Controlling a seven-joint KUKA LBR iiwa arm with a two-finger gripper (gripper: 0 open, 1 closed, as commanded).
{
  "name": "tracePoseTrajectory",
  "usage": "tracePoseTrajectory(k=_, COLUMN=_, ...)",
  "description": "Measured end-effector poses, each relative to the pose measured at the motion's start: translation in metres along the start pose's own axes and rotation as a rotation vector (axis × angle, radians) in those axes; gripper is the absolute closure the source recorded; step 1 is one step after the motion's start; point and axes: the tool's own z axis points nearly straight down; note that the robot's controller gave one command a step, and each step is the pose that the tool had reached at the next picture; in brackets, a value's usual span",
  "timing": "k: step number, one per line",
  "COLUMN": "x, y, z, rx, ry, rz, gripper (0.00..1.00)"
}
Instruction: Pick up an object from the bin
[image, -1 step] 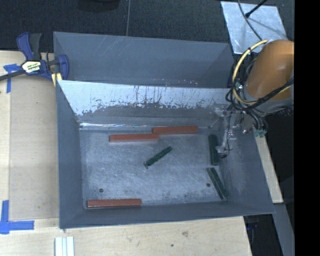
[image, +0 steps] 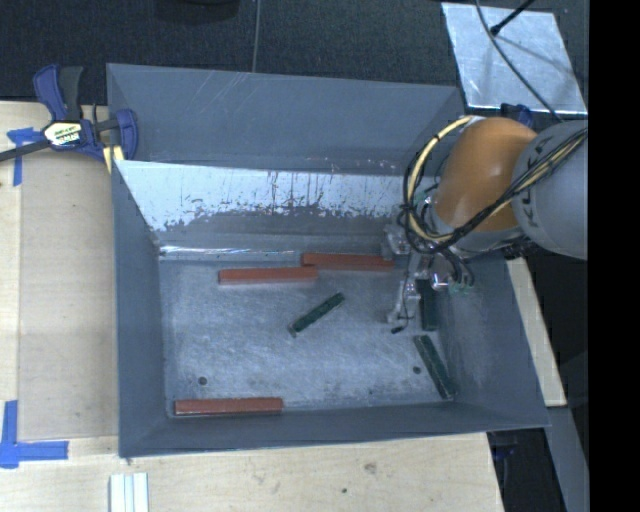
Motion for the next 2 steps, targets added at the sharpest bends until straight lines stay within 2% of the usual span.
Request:
tracePoseTrajectory(k=1, x=0.022, y=0.081, z=0.000, rx=-0.002, ry=0.003, rz=-0.235, gripper=0.00)
tracePoseTrajectory(k=2, x=0.051, y=0.090, z=0.001, rx=-0.002, ry=0.007, rz=-0.399, gripper=0.00)
